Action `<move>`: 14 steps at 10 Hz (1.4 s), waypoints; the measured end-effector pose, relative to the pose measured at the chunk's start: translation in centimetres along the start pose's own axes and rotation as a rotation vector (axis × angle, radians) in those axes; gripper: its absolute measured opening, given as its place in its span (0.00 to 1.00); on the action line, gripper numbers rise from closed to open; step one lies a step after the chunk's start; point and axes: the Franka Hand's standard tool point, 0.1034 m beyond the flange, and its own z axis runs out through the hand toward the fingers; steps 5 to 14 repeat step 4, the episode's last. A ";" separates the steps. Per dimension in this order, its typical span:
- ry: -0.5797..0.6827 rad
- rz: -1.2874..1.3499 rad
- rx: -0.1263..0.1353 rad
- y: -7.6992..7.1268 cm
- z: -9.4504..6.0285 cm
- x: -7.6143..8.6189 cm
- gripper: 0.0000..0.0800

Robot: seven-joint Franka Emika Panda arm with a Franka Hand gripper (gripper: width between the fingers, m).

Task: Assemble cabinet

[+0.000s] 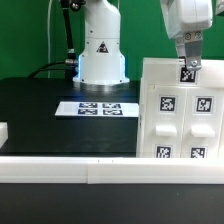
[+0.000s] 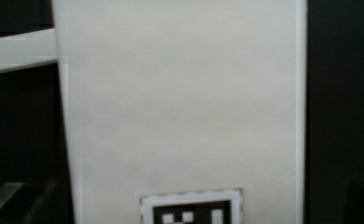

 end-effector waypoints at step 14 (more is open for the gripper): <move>0.000 -0.003 0.000 0.0 0.0 -0.1 1.00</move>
Offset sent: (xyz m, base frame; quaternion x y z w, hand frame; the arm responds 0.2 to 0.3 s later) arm 0.0000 0.0000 0.0000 0.0000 0.0000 0.0000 1.0000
